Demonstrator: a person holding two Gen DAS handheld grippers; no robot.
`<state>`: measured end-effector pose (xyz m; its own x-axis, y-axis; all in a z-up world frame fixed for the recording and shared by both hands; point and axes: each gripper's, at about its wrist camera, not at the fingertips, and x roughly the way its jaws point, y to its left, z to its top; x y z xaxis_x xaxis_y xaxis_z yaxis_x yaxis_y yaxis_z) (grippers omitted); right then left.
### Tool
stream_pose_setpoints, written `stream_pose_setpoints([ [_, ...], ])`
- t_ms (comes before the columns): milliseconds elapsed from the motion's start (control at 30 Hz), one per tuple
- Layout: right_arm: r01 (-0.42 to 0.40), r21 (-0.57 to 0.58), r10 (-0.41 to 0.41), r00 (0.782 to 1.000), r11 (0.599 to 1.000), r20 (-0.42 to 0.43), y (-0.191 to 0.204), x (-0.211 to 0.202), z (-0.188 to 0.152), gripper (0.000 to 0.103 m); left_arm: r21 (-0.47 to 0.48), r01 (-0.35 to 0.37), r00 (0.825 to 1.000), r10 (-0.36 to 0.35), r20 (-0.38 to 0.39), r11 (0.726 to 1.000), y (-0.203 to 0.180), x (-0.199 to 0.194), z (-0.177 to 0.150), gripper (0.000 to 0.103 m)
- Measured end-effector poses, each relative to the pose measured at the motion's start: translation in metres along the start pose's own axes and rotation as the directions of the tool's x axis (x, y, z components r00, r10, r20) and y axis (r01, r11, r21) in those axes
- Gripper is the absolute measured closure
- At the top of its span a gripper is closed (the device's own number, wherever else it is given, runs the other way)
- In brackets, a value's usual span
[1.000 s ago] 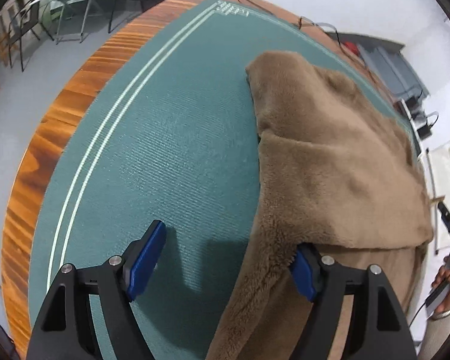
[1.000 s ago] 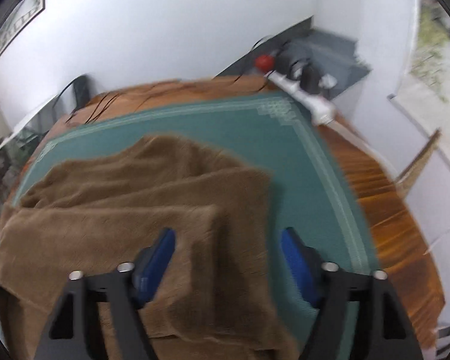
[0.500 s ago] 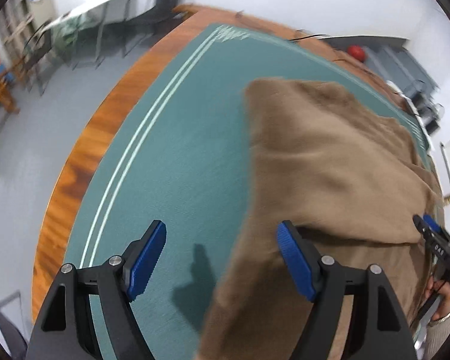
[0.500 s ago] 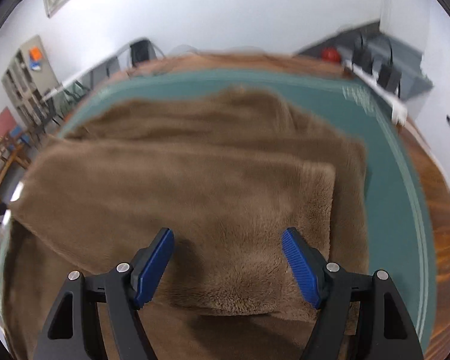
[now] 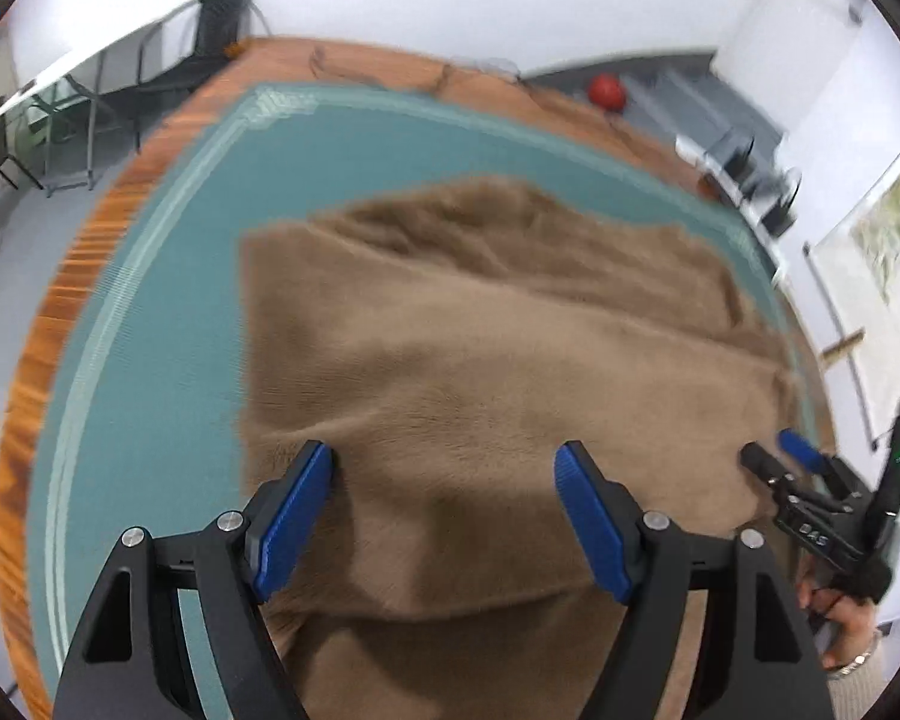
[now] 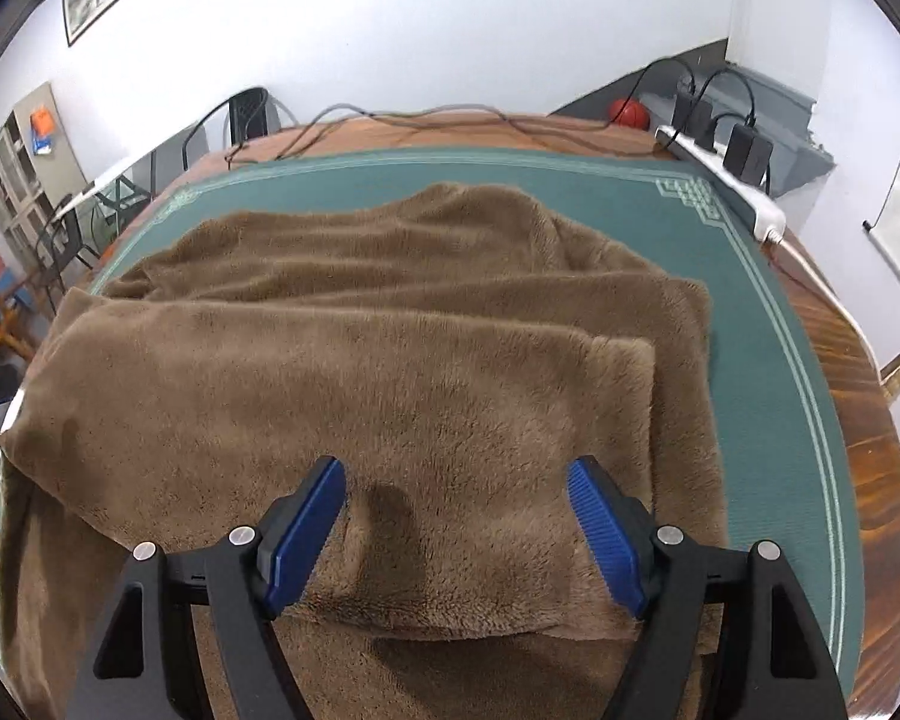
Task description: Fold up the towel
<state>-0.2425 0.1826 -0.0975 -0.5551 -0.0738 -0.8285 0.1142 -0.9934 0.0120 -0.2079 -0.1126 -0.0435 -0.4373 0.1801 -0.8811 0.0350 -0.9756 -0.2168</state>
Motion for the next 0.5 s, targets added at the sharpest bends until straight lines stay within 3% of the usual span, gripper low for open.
stream_pose_setpoints([
  [100, 0.027, -0.05, -0.027, 1.0, 0.998, -0.009, 0.005, 0.011, -0.007, 0.023, 0.011, -0.038, 0.998, 0.038, -0.048, 0.999, 0.004, 0.029, -0.003, 0.023],
  [167, 0.043, -0.075, -0.042, 0.999, 0.996, 0.016, 0.007, 0.012, -0.011, 0.022, 0.003, -0.026, 0.998, 0.026, -0.05, 1.0, 0.01, 0.036, -0.008, 0.022],
  [333, 0.068, -0.092, -0.059, 0.994, 0.993, 0.096, 0.009, 0.011, -0.023, 0.02, 0.07, -0.072, 0.996, 0.075, -0.042, 0.995, 0.004, 0.041, -0.011, 0.02],
  [500, 0.061, -0.096, -0.052, 0.994, 0.993, 0.093, 0.01, 0.009, -0.023, 0.02, 0.07, -0.104, 0.993, 0.107, -0.041, 0.992, 0.0, 0.042, -0.009, 0.019],
])
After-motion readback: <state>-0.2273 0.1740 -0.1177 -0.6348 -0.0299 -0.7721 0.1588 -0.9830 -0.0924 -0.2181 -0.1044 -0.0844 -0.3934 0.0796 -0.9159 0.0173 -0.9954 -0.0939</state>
